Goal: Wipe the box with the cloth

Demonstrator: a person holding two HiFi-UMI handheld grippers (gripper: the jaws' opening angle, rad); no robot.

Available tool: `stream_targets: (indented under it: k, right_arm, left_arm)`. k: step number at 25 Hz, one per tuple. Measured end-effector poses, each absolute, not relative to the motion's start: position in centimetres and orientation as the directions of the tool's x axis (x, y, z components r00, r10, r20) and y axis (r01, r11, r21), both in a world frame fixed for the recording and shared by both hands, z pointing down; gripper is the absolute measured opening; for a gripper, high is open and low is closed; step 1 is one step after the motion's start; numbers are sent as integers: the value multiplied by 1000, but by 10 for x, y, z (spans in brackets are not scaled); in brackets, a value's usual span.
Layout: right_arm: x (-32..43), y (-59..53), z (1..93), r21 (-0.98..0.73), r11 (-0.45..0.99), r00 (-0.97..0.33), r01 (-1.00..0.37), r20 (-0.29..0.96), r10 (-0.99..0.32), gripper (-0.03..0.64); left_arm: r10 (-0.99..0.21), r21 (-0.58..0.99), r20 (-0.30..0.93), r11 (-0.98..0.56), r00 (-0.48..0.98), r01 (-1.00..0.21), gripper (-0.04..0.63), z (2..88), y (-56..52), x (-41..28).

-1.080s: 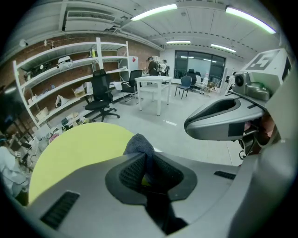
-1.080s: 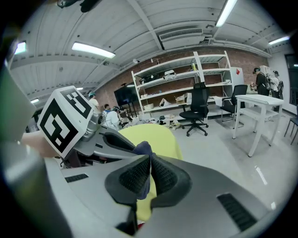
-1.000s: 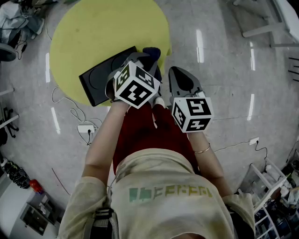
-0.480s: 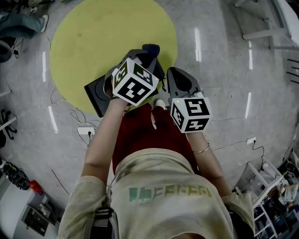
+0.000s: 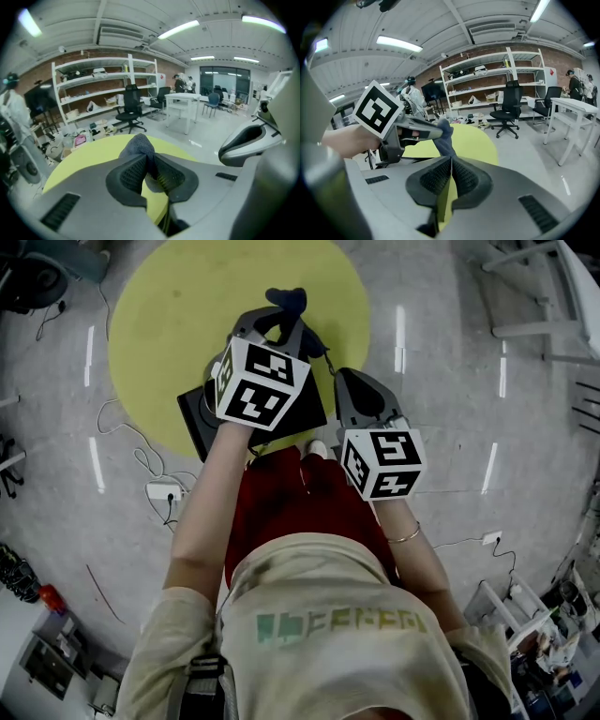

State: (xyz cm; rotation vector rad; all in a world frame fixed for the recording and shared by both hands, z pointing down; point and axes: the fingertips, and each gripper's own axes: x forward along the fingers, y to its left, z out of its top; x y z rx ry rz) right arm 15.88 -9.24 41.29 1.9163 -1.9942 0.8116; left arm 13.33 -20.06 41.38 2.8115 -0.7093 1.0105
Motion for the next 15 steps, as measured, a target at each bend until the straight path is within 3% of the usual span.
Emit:
stream_targets:
  k: [5,15]
  right_arm:
    - [148,-82,398,-209,43,-145,-977,505,-851,38]
    - [137,-57,381,-220,171,-256,-960,454,-854,38]
  left_arm:
    - [-550,-70,524,-788,650,-611,60,370,-194,81]
    - [-641,8,496,-671,585,-741,60,341,-130,29]
